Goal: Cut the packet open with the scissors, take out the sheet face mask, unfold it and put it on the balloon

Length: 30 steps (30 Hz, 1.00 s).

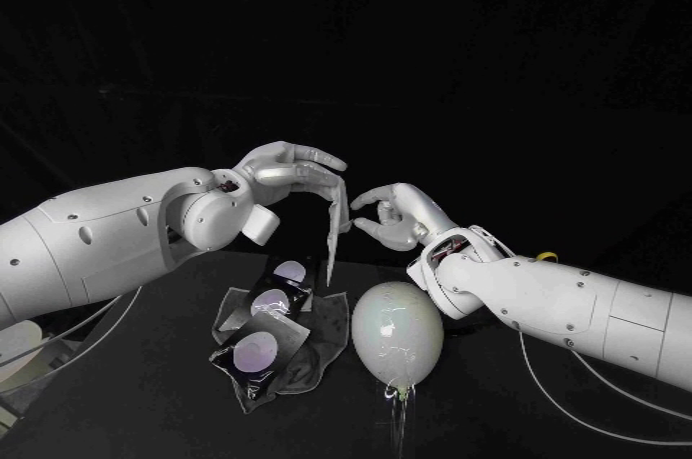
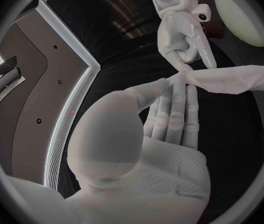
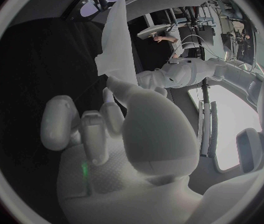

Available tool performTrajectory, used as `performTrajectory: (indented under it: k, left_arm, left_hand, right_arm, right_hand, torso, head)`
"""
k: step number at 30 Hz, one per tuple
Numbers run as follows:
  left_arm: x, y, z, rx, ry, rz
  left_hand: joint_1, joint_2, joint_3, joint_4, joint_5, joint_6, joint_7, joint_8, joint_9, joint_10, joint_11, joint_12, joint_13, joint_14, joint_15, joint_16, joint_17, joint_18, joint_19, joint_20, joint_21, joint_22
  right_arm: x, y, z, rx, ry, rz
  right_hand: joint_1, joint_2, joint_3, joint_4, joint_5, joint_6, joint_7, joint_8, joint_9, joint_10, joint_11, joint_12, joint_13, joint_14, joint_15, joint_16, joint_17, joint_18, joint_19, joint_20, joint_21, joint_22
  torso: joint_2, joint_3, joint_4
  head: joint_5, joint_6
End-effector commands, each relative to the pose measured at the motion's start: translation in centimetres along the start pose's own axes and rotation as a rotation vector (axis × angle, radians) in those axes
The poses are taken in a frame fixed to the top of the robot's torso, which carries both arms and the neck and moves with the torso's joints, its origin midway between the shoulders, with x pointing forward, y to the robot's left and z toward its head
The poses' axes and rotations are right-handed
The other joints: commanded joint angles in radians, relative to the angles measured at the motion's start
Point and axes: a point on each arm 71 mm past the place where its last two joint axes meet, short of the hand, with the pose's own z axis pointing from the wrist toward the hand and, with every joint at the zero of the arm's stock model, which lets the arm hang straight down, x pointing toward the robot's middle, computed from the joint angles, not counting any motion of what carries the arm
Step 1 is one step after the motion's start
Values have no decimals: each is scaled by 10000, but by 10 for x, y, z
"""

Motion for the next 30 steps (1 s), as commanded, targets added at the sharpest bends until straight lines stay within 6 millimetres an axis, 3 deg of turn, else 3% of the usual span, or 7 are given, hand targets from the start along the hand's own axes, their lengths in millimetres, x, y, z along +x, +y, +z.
performTrajectory:
  k: [1,16,20,30]
  left_arm:
    - [3,-3,1,105,222,-67]
    - [5,-3,0,119,284,-55]
    - [5,-3,-1,123,302,-60]
    - [4,-3,-2,116,288,-57]
  left_hand:
    - [73,3,18,-32,31,64,24,-25,-9,294,-233,37,9,-2,-66,65,8,157,6,-81,55,14]
    - [73,-1,25,-34,31,70,28,-28,-14,300,-232,28,9,-4,-66,67,17,156,4,-85,61,15]
    - [73,-1,25,-34,31,70,28,-28,-14,300,-232,28,9,-4,-66,67,17,156,4,-85,61,15]
    - [73,-1,25,-34,31,70,28,-28,-14,300,-232,28,9,-4,-66,67,17,156,4,-85,61,15]
  right_arm:
    - [5,4,0,-256,523,-471]
    - [13,4,-1,-162,1125,-702]
    - [14,4,-2,-148,1196,-735]
    - [17,2,-2,-50,1113,-801]
  right_hand:
    - [49,97,15,-64,-33,111,1,-10,-18,218,22,334,501,1053,62,33,2601,-115,92,1,194,1784]
    - [145,158,133,-202,-29,144,28,-53,-52,294,36,526,720,1053,82,33,2601,-135,127,16,354,1810]
    - [163,236,178,-254,-29,523,-18,141,20,513,8,785,1008,1053,67,33,2601,-168,212,15,566,1858]
    - [106,300,186,-247,-32,652,-39,212,44,614,-12,902,1141,1053,48,33,2601,-188,260,4,695,1884]
  torso:
    - [-7,4,-10]
    - [1,0,1]
    - [-2,4,-7]
    - [-1,0,-8]
  head:
    - [21,-18]
    - [-30,-19]
    - [-14,-30]
    - [-9,-20]
